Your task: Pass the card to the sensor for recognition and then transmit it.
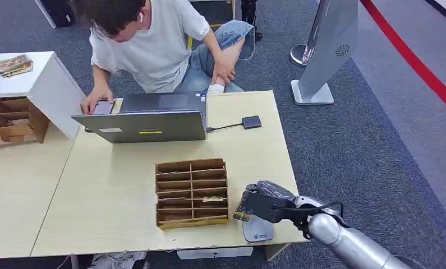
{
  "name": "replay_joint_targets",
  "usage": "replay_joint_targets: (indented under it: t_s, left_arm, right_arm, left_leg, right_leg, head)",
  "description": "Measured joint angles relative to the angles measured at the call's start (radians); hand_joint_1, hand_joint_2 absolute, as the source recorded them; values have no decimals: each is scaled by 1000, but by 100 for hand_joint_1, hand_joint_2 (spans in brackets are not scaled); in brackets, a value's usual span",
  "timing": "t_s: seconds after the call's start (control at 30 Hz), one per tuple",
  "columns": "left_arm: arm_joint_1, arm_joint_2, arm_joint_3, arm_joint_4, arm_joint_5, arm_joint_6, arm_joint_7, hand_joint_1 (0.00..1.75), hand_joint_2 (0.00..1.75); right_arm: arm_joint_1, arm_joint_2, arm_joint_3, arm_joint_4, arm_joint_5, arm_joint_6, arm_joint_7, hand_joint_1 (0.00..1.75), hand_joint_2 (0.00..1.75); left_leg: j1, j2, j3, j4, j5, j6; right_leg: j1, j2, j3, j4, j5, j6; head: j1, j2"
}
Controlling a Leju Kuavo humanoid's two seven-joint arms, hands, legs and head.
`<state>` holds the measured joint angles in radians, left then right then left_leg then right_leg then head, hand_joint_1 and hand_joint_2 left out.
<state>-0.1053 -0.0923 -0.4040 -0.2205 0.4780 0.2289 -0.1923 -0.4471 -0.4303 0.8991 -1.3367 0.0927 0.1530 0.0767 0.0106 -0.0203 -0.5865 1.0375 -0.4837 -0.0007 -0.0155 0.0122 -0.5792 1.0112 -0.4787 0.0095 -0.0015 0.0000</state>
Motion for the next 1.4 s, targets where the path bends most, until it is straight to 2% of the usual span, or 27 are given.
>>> replay_joint_targets:
  t_s: [0.43,0.9,1.4]
  left_arm:
    - [0,0,0,-1,0,-5,2,0,0]
    - [0,0,0,-1,0,-11,2,0,0]
    - [0,0,0,-1,0,-14,2,0,0]
  right_arm:
    - [-2,2,7,6,77,-12,24,175,175]
    - [-6,8,23,10,235,-45,89,175,175]
    - [-5,22,24,16,315,-48,111,175,175]
  left_leg:
    - [0,0,0,0,0,0]
    - [0,0,0,0,0,0]
    - [0,0,0,0,0,0]
  right_leg:
    - [0,0,0,0,0,0]
    - [0,0,0,0,0,0]
    - [0,0,0,0,0,0]
  head:
    - [0,0]
    - [0,0]
    - [0,0]
